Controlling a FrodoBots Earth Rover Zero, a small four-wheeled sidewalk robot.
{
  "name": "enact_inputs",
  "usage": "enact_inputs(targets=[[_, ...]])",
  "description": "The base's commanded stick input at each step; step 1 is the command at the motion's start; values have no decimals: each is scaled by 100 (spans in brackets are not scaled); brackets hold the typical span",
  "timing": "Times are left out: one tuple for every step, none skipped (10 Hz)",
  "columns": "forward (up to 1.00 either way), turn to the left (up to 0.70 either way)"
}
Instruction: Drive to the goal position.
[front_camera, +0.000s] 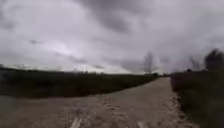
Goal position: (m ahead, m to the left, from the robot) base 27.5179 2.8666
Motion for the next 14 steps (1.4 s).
enact_inputs(targets=[[70, -35], [70, -35], [70, -35], [70, -35], [70, -35], [70, -35], [70, -35], [70, -35], [70, -35], [70, -35], [70, -35], [70, -31], [70, 0], [70, 0]])
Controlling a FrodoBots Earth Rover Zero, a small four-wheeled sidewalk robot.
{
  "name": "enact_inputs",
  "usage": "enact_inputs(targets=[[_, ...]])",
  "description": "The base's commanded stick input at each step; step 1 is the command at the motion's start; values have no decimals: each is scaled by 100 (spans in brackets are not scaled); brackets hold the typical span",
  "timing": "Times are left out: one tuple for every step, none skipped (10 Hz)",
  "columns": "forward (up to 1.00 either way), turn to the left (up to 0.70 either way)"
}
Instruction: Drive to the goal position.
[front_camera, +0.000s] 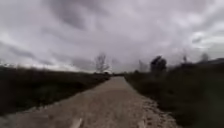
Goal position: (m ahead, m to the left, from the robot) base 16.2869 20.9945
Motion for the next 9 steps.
enact_inputs(targets=[[70, 0], [70, 0], [70, 0], [70, 0], [68, 0], [61, 0], [49, 0], [46, 0], [38, 76]])
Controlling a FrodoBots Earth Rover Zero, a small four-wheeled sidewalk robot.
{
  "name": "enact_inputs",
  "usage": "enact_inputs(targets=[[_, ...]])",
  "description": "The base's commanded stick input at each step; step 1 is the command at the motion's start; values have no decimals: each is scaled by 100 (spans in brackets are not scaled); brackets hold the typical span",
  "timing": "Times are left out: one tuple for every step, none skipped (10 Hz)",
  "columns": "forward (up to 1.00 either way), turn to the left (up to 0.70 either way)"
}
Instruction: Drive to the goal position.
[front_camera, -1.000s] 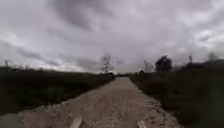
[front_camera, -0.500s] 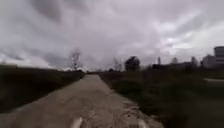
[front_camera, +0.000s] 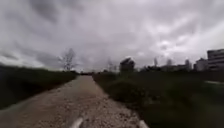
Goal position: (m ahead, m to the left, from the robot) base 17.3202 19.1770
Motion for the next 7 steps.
enact_inputs(targets=[[32, 64], [31, 62], [31, 55], [29, 13], [28, 0], [28, 0], [28, 0]])
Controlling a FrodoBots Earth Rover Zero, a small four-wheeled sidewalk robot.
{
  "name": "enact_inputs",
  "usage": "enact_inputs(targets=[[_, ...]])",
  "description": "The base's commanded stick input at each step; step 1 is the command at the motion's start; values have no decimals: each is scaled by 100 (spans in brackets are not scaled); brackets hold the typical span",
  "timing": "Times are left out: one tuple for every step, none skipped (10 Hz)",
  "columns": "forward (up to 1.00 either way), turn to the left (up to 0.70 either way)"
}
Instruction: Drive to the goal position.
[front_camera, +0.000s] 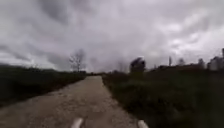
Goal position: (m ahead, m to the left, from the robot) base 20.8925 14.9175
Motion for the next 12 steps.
enact_inputs(targets=[[28, 0], [28, 0], [28, 0], [28, 0], [33, 0], [46, 0], [64, 0], [70, 0], [70, 0], [70, 0], [70, 0], [70, 0]])
